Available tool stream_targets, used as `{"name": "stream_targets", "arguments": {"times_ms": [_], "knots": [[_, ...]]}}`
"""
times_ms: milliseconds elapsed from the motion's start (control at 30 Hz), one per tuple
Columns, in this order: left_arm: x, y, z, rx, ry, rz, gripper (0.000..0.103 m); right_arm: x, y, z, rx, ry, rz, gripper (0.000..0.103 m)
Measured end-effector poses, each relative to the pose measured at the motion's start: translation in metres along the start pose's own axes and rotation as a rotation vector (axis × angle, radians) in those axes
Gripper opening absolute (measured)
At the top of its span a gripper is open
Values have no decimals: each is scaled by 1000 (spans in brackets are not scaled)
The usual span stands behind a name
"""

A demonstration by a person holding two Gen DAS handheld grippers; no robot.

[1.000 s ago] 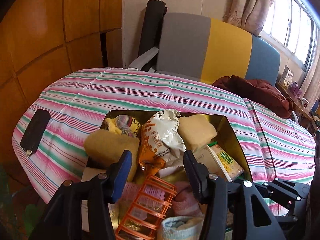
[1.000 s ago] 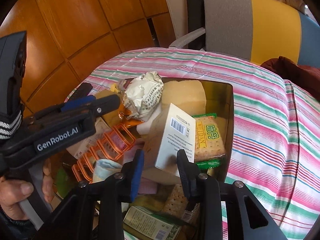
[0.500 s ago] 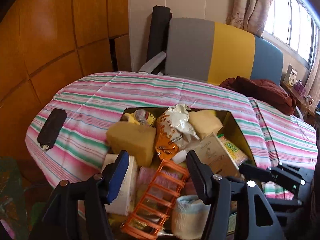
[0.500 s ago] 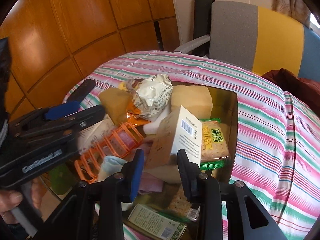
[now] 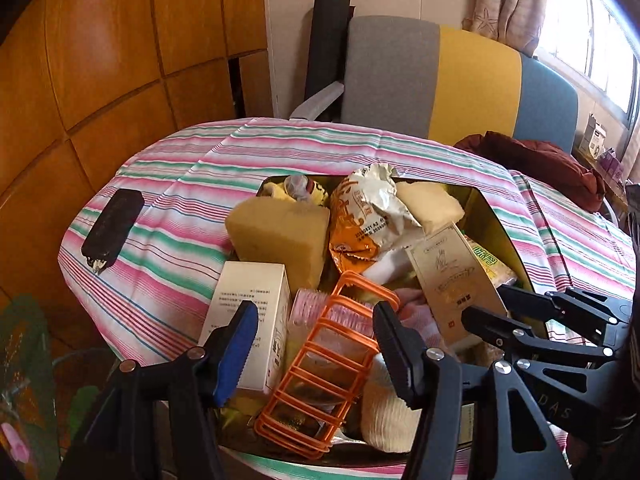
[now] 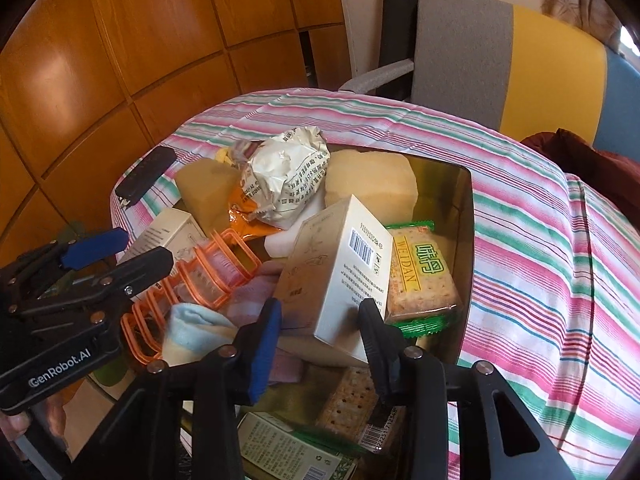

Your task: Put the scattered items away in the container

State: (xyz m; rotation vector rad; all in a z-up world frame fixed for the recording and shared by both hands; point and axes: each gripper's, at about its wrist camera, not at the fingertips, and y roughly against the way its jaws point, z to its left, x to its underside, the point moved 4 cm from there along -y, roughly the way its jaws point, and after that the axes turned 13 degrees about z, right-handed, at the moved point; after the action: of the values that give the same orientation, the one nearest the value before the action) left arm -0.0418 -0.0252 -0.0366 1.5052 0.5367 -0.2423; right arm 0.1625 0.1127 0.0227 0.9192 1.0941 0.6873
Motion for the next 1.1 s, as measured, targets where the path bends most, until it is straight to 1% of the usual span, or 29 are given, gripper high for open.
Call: {"name": "stream_targets", "arguments": {"times_ms": [267,433,567,667,733,867,900,967,1033,1100], "knots": [[1,7,0,-11,-3,-16,61,1,2,2,-3,-1,-10,43],[3,14,-1,-49,-9,-21,62,3,9,3,-12,-6,-28,45],[5,21,-2,-66,-14,-28,62,5,18,5,-19,-10,-53,55],[7,26,-1,-89,-14,-29,62,7,25,6,-16,-13,-74,57],[9,30,-1,-88,-14,-33,62,8,30,7,-11,-15,-86,60],[11,38,-2,-93,-3,-35,62,14,38,8,22,-24,-102,62],[11,40,-1,-93,0,-35,62,16,39,8,35,-28,-107,64],[13,45,-1,-68,16,-25,61,21,45,9,59,-38,-124,75],[14,49,-1,-47,29,-19,61,27,49,10,80,-46,-141,80],[16,54,0,-55,45,-31,61,31,53,10,102,-53,-151,85]]}}
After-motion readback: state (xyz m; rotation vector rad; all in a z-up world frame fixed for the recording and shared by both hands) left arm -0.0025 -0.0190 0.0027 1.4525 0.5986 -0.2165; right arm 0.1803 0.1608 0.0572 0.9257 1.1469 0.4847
